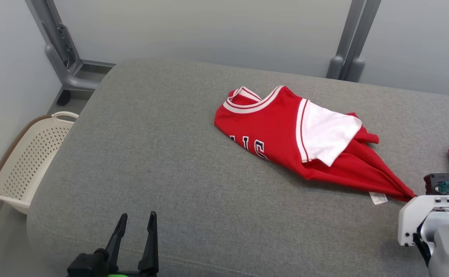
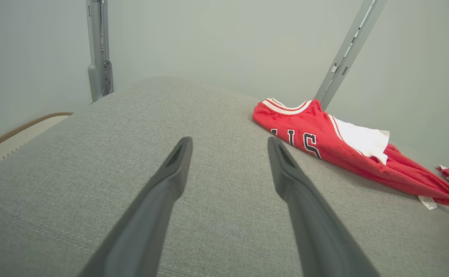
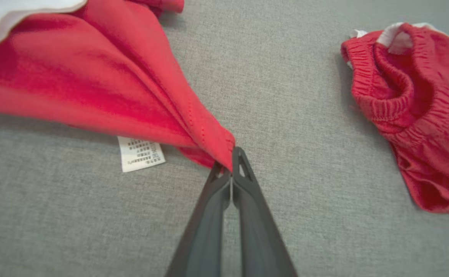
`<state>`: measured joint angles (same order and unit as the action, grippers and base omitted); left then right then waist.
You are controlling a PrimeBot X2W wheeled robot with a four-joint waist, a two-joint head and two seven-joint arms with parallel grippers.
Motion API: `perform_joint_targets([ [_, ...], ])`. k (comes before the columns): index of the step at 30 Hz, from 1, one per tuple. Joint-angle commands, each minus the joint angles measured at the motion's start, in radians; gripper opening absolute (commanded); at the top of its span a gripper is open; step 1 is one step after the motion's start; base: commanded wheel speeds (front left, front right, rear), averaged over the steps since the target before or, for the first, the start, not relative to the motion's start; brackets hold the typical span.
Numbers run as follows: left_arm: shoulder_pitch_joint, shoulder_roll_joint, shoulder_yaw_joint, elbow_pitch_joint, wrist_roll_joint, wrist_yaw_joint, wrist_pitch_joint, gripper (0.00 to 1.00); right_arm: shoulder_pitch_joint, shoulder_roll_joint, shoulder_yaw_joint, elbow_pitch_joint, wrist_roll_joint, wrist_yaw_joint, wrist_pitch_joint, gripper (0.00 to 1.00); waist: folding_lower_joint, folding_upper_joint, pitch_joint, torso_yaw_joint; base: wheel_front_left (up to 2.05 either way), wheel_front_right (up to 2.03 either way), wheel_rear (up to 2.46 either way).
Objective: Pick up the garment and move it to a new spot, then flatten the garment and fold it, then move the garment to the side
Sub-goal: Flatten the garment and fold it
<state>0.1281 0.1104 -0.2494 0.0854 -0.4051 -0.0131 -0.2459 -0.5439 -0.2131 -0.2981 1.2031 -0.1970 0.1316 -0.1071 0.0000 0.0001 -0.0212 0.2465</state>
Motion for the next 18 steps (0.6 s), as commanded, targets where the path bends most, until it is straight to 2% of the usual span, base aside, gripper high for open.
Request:
perform_joint_targets([
  [1, 0.01, 0.01, 0.004, -0.004, -0.008, 0.004, 0.001, 1.0, 0.038, -0.016, -0.036, -0.039, -0.037, -0.002, 0.028, 0.0, 0.0, -0.0001, -0.007, -0.007, 0.0, 0.0, 0.0],
  [5, 0.015, 0.012, 0.006, -0.007, -0.012, 0.01, 0.001, 1.0, 0.1, -0.019, -0.116, -0.142, -0.106, -0.002, 0.087, 0.0, 0.0, -0.0001, -0.01, -0.015, 0.0, 0.0, 0.0],
  [6, 0.014, 0.014, 0.006, -0.009, -0.013, 0.011, 0.0, 1.0, 0.132, -0.007, -0.152, -0.2, -0.137, -0.002, 0.119, 0.0, 0.0, -0.0001, -0.01, -0.02, 0.0, 0.0, 0.0],
  [9, 0.011, 0.016, 0.006, -0.011, -0.013, 0.012, 0.0, 1.0, 0.155, 0.016, -0.187, -0.261, -0.161, -0.002, 0.143, 0.0, 0.0, -0.0001, -0.009, -0.024, 0.0, 0.0, 0.0],
  [10, 0.009, 0.017, 0.007, -0.012, -0.014, 0.013, 0.0, 1.0, 0.165, 0.032, -0.199, -0.287, -0.163, -0.002, 0.159, 1.0, 0.0, -0.0001, -0.008, -0.026, 0.0, 0.0, 0.0],
  [18, 0.001, 0.022, 0.01, -0.013, -0.015, 0.025, 0.001, 1.0, 0.238, 0.129, -0.196, -0.477, -0.137, -0.002, 0.181, 1.0, 0.0, -0.0001, -0.012, -0.042, 0.0, 0.0, 0.0],
])
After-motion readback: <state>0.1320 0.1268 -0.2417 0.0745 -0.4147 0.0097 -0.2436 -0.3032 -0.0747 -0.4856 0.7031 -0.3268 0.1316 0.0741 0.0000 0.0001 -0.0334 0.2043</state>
